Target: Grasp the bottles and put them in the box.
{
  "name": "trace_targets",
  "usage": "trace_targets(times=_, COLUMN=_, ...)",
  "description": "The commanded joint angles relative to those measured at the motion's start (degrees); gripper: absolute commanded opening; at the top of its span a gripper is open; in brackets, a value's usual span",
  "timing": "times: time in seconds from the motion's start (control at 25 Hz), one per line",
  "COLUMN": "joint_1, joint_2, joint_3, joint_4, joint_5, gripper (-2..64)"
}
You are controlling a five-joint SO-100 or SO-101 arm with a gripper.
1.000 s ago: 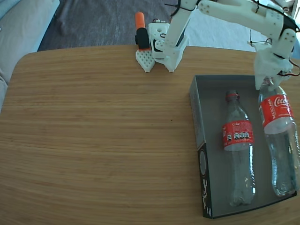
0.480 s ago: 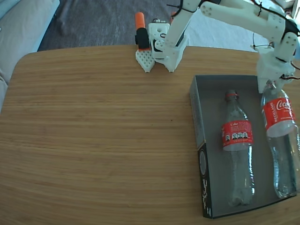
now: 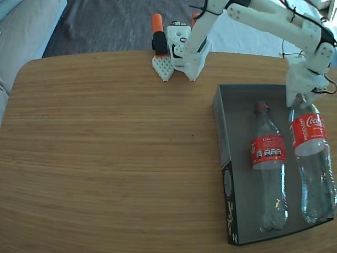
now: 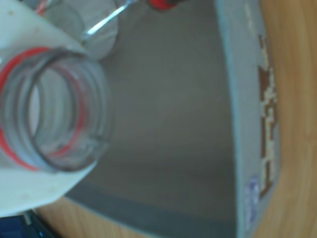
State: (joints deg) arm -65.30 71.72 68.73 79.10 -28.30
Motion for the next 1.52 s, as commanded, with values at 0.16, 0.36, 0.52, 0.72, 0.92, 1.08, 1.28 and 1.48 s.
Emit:
trace_targets(times=0.16, joint_1=-0.4, joint_2=-0.1, joint_3=-0.6, joint_4=-2.3, joint_5=0.3, gripper=4.3)
trace_targets(times=0.36, joint_1=-1.2, joint_2=0.3, joint_3=-1.3, joint_4=-2.3, joint_5=-0.1, gripper=4.6)
trace_targets(times=0.52, joint_1=-1.0, joint_2=0.8, joint_3=-1.0, joint_4=-1.6, joint_5=0.4, gripper=24.0)
trace_targets(times=0.72, joint_1=-0.7, joint_2=0.8, joint_3=-1.4, joint_4=-1.4, joint_5=0.4, gripper=36.3)
trace_targets(times=0.92, joint_1=2.7, joint_2=0.9, joint_3=-3.5, joint_4=-1.4, joint_5=0.4, gripper=34.7)
trace_targets(times=1.08, joint_1=10.8, joint_2=0.9, joint_3=-11.1, joint_4=-1.2, joint_5=0.4, gripper=30.0)
trace_targets(times=1.28, joint_1=22.6, joint_2=1.0, joint_3=-18.4, joint_4=2.8, joint_5=6.2, gripper=19.1)
trace_targets(times=1.48, joint_1=31.6, joint_2=2.9, joint_3=-22.5, joint_4=2.6, joint_5=17.1, gripper=8.1)
